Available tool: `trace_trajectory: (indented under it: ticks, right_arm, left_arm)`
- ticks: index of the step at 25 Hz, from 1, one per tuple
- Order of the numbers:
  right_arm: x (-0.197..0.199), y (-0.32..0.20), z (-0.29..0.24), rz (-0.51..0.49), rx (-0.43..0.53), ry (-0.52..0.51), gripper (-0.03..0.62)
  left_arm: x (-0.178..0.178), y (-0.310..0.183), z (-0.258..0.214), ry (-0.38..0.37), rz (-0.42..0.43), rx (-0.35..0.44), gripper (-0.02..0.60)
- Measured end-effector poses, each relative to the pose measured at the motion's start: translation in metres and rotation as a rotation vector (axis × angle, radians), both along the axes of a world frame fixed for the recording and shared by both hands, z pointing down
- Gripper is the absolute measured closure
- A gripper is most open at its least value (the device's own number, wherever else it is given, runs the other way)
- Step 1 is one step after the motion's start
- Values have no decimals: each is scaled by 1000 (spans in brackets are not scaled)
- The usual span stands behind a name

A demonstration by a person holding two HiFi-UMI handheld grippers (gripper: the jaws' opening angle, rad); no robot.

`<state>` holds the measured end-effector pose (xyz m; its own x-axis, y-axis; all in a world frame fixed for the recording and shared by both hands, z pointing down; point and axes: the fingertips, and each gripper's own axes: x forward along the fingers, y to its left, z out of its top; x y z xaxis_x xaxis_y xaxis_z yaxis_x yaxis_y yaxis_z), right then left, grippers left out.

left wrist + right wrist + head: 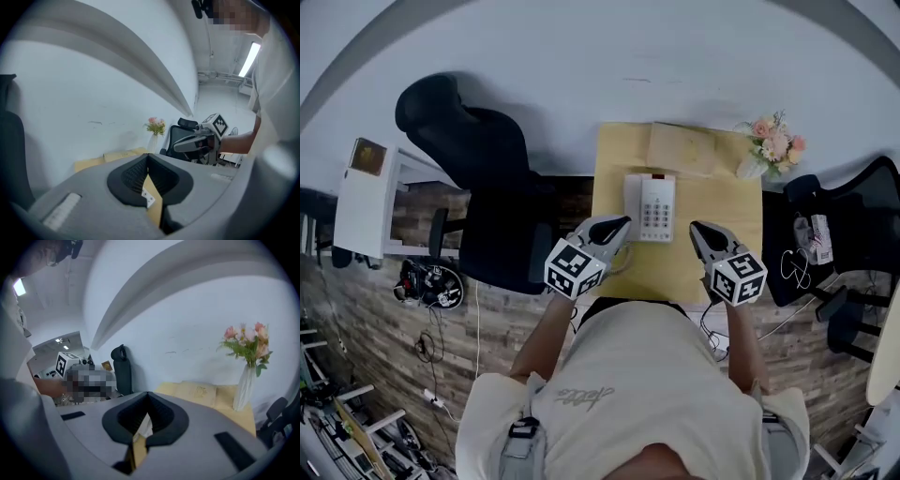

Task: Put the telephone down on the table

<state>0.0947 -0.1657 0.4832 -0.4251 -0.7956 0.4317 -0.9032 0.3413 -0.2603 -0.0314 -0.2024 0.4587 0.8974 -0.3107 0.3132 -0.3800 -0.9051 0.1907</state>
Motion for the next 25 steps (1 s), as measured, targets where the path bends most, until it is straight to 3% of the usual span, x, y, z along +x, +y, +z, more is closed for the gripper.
trace_trajectory:
  ticks: [6, 14, 19, 23, 25]
  right_arm:
    - [-7, -13, -64, -23, 137, 6, 592]
    - [-8, -38, -132, -9, 295, 45, 592]
    - [-9, -50, -163, 0, 361, 73, 592]
    - [-6, -53, -188, 11, 421, 111, 592]
    - [-4, -53, -198, 21, 446, 127, 592]
  left_arm:
    - [2, -11, -66, 126, -18, 112, 565]
    - [4, -40, -129, 178, -61, 254, 565]
    - [2, -58, -166, 180, -83, 345, 565]
    - [-2, -75, -185, 126, -152, 446, 563]
    - [-1, -76, -191, 123, -160, 457, 564]
